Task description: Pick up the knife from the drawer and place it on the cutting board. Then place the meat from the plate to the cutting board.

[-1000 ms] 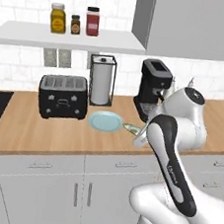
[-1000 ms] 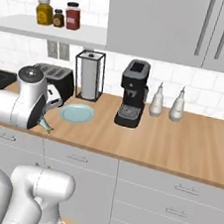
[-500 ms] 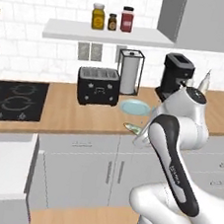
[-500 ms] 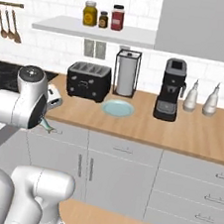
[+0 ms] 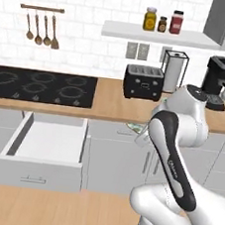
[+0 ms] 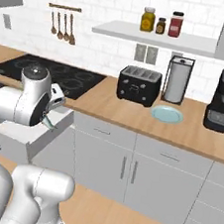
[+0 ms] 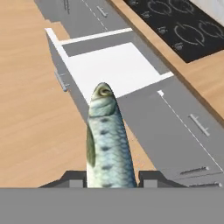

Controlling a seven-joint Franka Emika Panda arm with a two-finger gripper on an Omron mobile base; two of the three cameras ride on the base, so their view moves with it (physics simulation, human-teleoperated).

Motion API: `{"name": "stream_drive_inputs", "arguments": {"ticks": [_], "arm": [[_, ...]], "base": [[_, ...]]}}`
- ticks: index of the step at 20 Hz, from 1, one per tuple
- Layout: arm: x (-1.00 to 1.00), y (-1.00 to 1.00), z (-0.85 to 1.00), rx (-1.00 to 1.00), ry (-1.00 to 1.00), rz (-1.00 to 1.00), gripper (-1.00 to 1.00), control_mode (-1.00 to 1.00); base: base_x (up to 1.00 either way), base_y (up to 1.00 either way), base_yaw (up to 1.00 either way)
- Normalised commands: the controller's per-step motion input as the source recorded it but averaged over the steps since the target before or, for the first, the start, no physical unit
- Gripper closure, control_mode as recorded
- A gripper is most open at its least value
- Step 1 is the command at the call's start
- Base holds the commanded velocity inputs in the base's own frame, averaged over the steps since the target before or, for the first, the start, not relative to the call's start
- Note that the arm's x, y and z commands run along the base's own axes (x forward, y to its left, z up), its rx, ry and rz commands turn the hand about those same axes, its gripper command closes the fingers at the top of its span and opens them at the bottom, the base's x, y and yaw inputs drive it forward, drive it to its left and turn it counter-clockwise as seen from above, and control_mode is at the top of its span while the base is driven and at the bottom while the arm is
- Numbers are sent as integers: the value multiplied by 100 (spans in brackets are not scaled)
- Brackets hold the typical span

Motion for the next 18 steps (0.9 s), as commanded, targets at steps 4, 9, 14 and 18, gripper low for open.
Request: {"name": "stream_drive_inputs", "arguments": {"ticks": [4, 9, 14, 18], "arm": [[0, 0, 0, 0, 0, 0, 100, 100], [0, 0, 0, 0, 0, 0, 100, 100], [0, 0, 0, 0, 0, 0, 100, 100], [0, 0, 0, 0, 0, 0, 100, 100]], "base": [[-72, 21, 62], [-5, 96, 61], [2, 100, 52], [19, 100, 44]]}}
